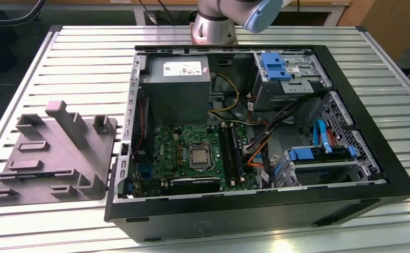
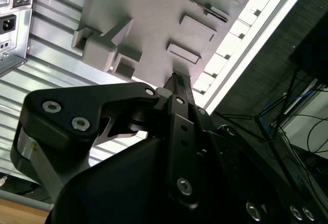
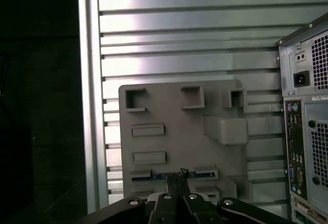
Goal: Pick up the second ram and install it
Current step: 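Reach for the second ram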
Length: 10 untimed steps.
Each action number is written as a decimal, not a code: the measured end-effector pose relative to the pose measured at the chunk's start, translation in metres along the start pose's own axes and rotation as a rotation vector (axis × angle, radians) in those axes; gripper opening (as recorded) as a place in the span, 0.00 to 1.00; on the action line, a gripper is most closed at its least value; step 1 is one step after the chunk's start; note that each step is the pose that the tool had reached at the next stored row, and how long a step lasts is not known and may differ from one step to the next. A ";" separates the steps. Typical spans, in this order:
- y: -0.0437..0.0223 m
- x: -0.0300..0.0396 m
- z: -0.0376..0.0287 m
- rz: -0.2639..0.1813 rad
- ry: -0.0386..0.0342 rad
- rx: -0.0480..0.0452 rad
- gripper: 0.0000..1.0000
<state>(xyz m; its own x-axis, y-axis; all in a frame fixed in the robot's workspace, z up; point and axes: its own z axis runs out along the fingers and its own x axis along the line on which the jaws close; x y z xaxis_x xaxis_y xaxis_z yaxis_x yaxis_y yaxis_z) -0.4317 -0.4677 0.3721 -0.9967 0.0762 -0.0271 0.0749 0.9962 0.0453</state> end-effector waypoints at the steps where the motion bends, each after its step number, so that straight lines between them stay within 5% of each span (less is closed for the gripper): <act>1: 0.0000 0.0003 0.0001 0.000 0.0000 0.0000 0.11; 10: -0.0003 0.0026 0.0004 0.000 -0.0001 -0.0001 0.11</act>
<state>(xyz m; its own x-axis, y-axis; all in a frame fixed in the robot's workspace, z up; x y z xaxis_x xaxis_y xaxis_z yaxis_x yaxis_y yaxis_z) -0.4343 -0.4677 0.3716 -0.9967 0.0762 -0.0272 0.0750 0.9962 0.0454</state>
